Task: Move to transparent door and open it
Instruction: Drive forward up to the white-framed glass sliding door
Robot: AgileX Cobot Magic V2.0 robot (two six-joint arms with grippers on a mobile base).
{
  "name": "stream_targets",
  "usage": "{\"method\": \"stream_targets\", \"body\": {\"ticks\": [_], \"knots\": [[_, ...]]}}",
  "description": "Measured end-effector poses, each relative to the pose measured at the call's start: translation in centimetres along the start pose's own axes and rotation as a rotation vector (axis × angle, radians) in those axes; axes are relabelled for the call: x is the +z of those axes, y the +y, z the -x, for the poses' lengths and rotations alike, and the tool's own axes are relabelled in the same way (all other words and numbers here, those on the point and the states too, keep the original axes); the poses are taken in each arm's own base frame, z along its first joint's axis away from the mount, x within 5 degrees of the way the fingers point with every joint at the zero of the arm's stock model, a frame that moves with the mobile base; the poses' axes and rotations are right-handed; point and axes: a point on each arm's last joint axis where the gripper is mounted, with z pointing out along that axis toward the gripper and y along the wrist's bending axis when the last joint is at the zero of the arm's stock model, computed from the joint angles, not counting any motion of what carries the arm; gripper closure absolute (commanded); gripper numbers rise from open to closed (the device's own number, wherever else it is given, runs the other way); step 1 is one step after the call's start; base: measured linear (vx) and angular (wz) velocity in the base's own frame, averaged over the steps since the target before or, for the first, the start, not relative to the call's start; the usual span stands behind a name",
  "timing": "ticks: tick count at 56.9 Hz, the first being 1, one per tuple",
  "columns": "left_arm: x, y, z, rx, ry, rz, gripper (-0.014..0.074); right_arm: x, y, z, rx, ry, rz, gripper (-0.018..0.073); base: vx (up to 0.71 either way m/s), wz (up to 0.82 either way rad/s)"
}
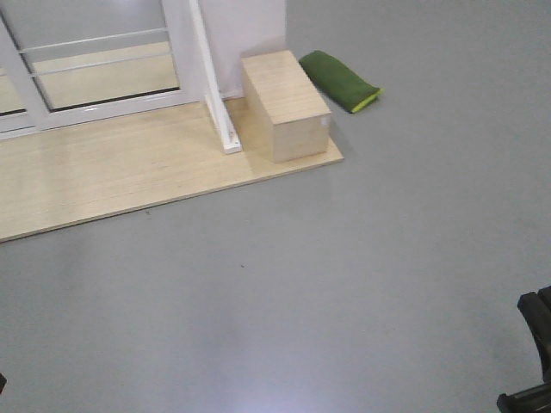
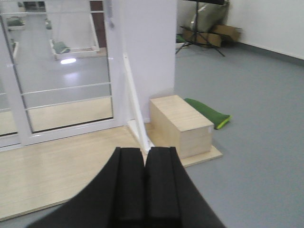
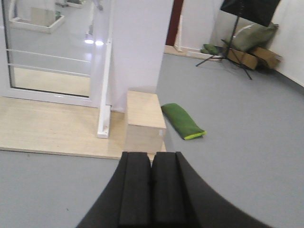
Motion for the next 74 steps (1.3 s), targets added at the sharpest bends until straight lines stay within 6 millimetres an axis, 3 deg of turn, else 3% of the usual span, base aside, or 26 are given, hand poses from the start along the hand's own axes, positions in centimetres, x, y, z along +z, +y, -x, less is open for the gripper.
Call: {"method": "stream_targets", "body": {"ticks": [39, 74], "knots": [[0.00, 0.00, 0.00, 0.000, 0.000, 0.000, 0.0603, 0.00, 0.00, 0.00, 0.000, 0.000, 0.000, 0.0565, 0.37, 0.64], [0.00, 0.00, 0.00, 0.000, 0.000, 0.000, 0.0603, 0.00, 0.00, 0.00, 0.000, 0.000, 0.000, 0.0565, 0.43, 0.04]]}}
